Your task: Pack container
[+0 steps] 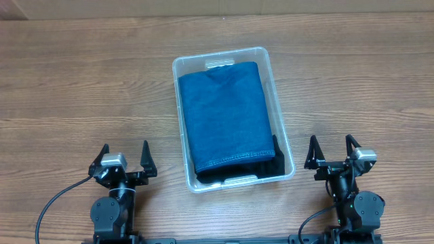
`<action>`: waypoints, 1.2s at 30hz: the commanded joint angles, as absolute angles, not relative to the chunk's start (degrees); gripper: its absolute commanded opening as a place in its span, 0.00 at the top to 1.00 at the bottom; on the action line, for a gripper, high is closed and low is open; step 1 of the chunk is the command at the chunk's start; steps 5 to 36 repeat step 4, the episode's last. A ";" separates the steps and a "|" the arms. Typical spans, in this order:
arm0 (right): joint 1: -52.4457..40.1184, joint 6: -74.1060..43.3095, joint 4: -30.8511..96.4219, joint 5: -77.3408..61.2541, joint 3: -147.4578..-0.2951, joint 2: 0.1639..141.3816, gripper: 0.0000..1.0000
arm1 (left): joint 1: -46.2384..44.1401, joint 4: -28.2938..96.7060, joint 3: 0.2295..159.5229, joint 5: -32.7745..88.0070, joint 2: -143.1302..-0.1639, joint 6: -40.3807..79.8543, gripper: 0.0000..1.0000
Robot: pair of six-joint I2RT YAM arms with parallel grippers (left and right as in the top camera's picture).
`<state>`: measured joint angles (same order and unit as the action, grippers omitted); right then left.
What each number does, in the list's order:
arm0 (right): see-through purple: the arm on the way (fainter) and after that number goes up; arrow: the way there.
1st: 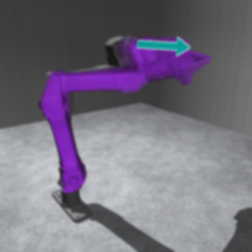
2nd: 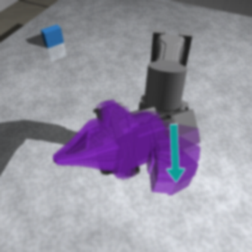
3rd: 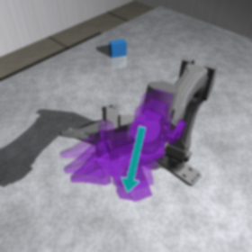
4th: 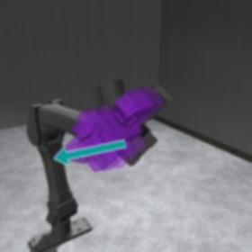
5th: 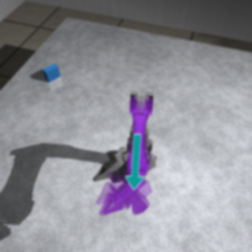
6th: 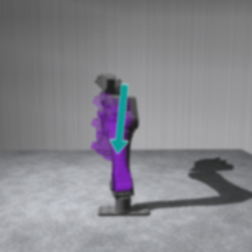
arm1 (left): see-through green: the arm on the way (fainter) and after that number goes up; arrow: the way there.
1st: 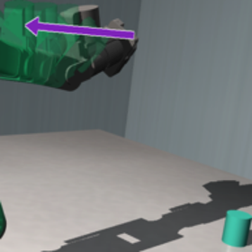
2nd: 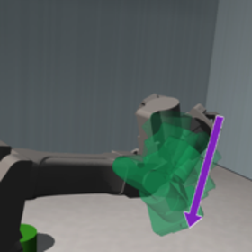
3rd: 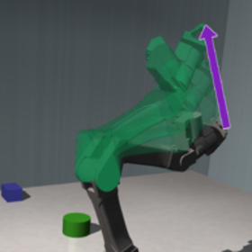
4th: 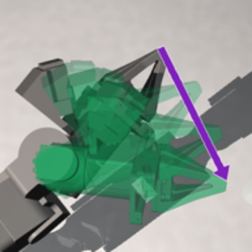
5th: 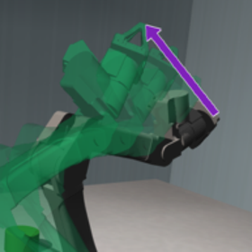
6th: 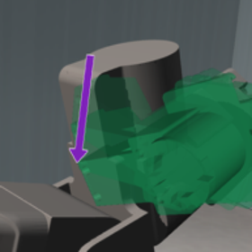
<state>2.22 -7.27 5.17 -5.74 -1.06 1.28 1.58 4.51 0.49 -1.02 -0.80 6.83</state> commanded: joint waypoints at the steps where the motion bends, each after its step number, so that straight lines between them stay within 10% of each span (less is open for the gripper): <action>1: 1.93 -7.22 4.82 -5.41 -0.71 0.93 0.00 | 1.45 4.49 0.36 -0.14 -0.27 5.54 0.00; 36: 1.93 -7.22 4.82 -5.41 -0.73 0.93 0.00 | 1.45 4.49 0.36 -0.14 -0.27 5.54 0.00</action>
